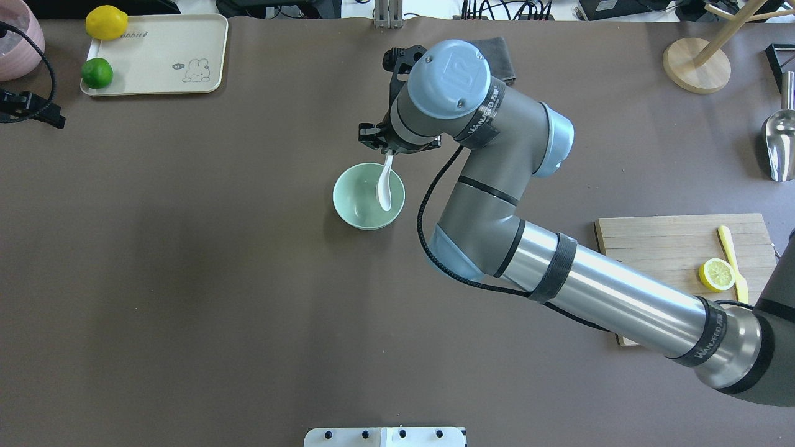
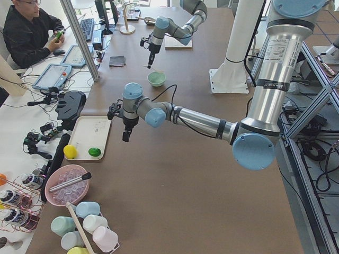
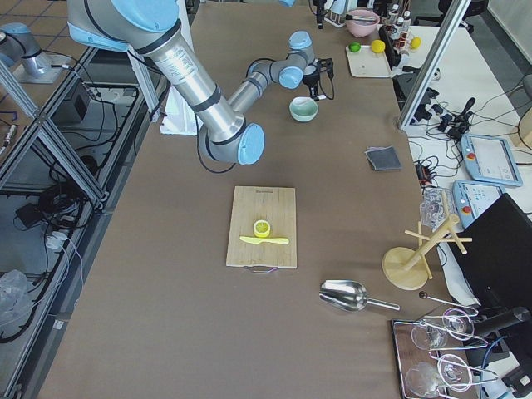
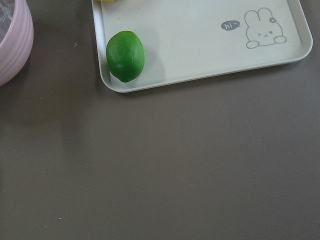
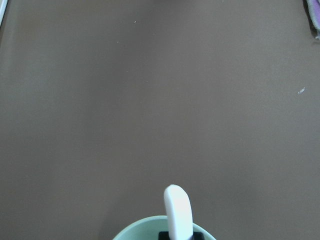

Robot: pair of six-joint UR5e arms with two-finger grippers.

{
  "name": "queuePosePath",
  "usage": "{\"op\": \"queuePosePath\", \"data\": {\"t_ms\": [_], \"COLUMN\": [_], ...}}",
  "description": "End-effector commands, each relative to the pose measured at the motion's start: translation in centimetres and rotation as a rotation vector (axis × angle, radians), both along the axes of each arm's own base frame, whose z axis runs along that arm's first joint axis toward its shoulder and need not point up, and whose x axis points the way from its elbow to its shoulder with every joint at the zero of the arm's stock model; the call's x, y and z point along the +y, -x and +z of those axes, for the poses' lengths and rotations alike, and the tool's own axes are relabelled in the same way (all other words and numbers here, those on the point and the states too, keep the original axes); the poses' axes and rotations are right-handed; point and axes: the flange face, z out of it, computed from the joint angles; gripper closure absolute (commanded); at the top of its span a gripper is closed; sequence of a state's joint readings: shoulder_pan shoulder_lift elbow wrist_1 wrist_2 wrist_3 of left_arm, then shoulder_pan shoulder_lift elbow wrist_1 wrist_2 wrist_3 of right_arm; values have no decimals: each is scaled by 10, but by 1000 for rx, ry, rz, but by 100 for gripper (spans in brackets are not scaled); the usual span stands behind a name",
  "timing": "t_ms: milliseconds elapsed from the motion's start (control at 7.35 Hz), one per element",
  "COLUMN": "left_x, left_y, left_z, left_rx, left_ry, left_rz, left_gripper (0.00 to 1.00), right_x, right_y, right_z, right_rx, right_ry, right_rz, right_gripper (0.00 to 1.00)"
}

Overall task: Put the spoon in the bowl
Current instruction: 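Lower the spoon into the bowl and open the right gripper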

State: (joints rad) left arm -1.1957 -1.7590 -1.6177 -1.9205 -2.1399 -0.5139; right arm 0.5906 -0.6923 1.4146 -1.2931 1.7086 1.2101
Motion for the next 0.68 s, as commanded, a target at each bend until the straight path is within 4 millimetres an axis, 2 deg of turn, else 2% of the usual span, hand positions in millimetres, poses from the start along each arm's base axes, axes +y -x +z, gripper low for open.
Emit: {"op": "queuePosePath", "data": {"t_ms": [0,544], "left_x": [0,-2], "left_y": [-1,-3], "left_z": [1,3], "left_rx": [1,-1], "left_ry": [1,5], "left_rz": [2,5], "left_gripper": [2,2], "right_x": [-5,5], "right_y": [9,48], "right_z": [0,22], "right_rx": [27,50], "right_ry": [-20,-42], "right_rz": [27,32], "right_gripper": [100,100]}}
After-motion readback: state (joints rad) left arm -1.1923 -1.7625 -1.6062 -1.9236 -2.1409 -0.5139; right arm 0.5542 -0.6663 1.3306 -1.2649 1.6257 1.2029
